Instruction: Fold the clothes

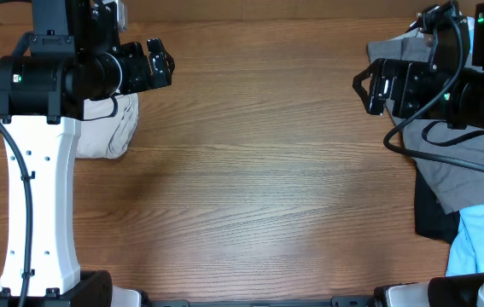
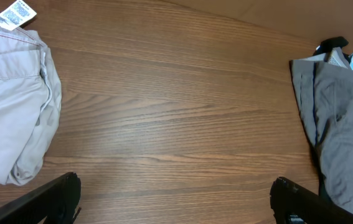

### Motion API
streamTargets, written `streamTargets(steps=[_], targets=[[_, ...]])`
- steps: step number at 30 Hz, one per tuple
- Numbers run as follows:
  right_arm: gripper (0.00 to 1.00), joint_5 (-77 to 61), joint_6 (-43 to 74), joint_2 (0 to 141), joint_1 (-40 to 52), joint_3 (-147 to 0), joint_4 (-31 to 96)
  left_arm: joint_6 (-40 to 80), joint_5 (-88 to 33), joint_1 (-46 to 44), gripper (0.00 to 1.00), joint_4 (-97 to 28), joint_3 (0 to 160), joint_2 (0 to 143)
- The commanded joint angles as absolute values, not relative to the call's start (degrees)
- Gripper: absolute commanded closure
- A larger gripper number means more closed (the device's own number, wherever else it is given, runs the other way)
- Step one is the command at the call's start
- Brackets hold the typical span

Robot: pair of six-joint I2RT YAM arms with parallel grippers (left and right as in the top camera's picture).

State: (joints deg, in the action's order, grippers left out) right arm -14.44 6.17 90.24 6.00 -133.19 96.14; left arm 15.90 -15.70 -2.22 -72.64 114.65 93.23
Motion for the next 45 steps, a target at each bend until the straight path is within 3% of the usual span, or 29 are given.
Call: streamTargets(steps=[1,11,24,25,37,45], targets=[[0.0,-12.0,5.9,86.5,6.0,-132.8,91.4,14.5,-16.1,-2.3,0.0,-72.6,115.2,93.5],[0.0,-11.2,5.7,66.9,6.0,-105.0,60.6,14.5,-16.1,-2.3,0.0,-72.7,115.2,93.5],[0.0,-8.4,5.7,34.0,4.1,-51.1,21.8,14.5,-16.1,-2.3,0.0,-72.7,115.2,93.5],[0.0,-8.6,5.8,28.6,3.1,-42.2,16.5,14.5,-16.1,-2.3,0.0,-72.6,115.2,93.5],[0.0,-8.7,5.8,10.5,2.1,-14.1,2.1,14.5,-16.1,-2.3,0.0,-72.6,115.2,93.5],[0.0,-8.6,5.7,1.7,2.1,-6.3,1.3,14.5,-16.1,-2.3,0.0,-72.6,115.2,93.5]])
